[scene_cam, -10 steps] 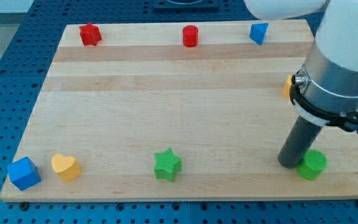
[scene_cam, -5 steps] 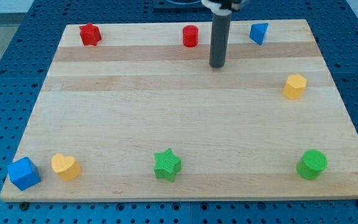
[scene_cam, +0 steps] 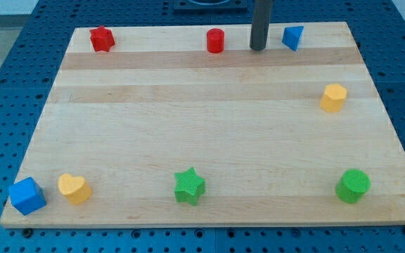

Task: Slightly push the blue triangle to the right

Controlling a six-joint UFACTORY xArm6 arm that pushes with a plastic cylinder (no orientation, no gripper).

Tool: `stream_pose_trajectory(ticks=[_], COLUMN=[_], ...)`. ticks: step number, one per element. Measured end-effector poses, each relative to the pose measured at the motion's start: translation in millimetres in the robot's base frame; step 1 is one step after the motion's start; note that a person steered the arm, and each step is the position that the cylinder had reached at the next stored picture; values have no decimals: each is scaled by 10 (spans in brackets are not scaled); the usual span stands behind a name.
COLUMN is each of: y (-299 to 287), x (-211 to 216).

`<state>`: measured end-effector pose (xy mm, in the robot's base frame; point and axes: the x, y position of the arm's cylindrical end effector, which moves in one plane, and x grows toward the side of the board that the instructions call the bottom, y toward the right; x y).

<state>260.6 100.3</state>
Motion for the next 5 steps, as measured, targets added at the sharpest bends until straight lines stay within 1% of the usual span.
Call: stream_pose_trajectory(ticks=[3, 4, 5], y=[584, 635, 553], x=[-25, -74, -227])
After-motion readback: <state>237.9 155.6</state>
